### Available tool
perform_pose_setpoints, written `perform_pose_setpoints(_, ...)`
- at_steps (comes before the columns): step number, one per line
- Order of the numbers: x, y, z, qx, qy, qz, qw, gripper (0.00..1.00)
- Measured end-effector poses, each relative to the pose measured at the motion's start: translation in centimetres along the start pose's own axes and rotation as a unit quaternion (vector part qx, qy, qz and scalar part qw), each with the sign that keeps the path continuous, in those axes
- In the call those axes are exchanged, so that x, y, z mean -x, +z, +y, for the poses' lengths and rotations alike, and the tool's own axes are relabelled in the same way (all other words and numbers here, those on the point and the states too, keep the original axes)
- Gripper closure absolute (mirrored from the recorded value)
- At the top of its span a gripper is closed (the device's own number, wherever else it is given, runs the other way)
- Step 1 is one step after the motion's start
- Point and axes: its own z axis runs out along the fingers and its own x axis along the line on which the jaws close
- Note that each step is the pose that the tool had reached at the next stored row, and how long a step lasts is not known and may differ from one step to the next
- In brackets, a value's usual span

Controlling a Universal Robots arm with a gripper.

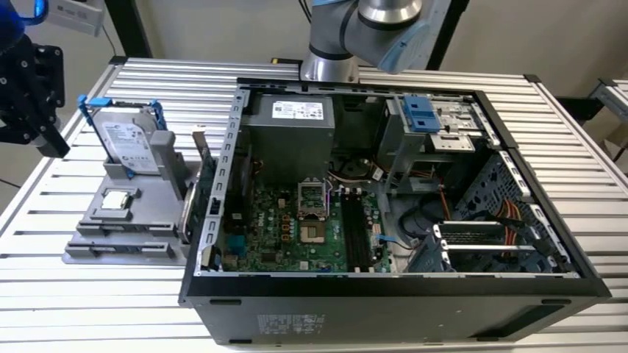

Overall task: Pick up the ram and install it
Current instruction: 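Pick up the ram and move it above insertion slot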

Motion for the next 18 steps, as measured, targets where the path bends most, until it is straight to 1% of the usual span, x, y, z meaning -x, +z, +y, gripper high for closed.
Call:
perform_pose_setpoints(4, 0.00, 0.00, 0.00, 0.0006, -0.028, 0.0003, 0.9996, 1.00)
perform_pose_setpoints(6, 0.00, 0.01, 0.00, 0.0009, -0.043, 0.0004, 0.9991, 1.00)
perform_pose_setpoints(8, 0.00, 0.00, 0.00, 0.0013, -0.059, 0.0006, 0.9983, 1.00)
perform_pose_setpoints(11, 0.00, 0.01, 0.00, 0.0017, -0.081, 0.0009, 0.9967, 1.00)
perform_pose_setpoints(15, 0.00, 0.01, 0.00, 0.0023, -0.108, 0.0012, 0.9941, 1.00)
perform_pose_setpoints(18, 0.00, 0.01, 0.00, 0.0026, -0.124, 0.0013, 0.9923, 1.00)
